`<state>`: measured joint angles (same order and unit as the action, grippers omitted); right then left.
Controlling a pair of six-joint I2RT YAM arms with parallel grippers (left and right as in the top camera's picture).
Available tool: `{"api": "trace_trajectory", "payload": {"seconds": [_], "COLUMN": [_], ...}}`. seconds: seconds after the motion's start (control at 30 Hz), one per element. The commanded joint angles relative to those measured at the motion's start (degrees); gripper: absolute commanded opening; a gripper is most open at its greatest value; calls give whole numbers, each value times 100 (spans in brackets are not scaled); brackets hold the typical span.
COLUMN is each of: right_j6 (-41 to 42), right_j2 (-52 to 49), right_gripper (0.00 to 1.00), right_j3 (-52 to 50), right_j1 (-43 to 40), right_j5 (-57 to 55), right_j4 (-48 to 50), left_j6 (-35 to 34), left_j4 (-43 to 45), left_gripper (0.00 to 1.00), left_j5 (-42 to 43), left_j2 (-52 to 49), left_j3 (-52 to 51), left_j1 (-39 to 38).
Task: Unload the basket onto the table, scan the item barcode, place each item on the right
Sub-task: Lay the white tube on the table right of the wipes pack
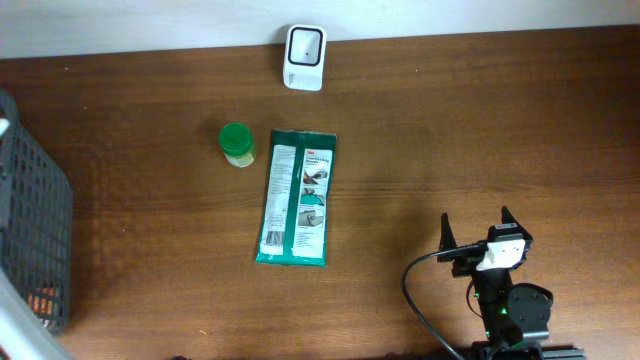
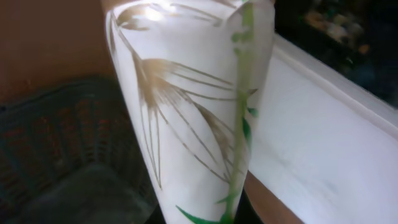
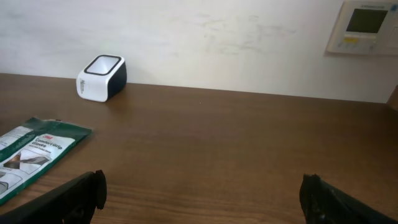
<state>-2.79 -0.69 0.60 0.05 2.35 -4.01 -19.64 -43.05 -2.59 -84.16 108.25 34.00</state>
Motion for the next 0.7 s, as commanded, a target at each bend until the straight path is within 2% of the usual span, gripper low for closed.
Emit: {"api": "trace_trajectory", "payload": {"seconds": [0.0, 0.2, 0.37, 0.5, 0.67], "right_j6": [2, 2, 2, 2, 2], "right_j2": [33, 33, 33, 33, 33], "right_gripper": [98, 98, 98, 98, 98], "right_j3": [-28, -28, -28, -28, -28], "right_j1": [31, 31, 31, 31, 31], "right_j5": [-26, -26, -26, -26, -26], "right_j4": [-28, -28, -28, -28, -28], "left_j6": [728, 772, 422, 229, 162], "left_j4": [-133, -1305, -1840, -1963, -2131], "left_gripper": [0, 0, 0, 0, 0], "left_j5": [0, 50, 691, 780, 776], "left_j2": [310, -153, -1292, -2068, -2660], "left_j3": [140, 136, 136, 136, 129], "left_j1": [-1003, -3268, -4983, -5855, -6513]}}
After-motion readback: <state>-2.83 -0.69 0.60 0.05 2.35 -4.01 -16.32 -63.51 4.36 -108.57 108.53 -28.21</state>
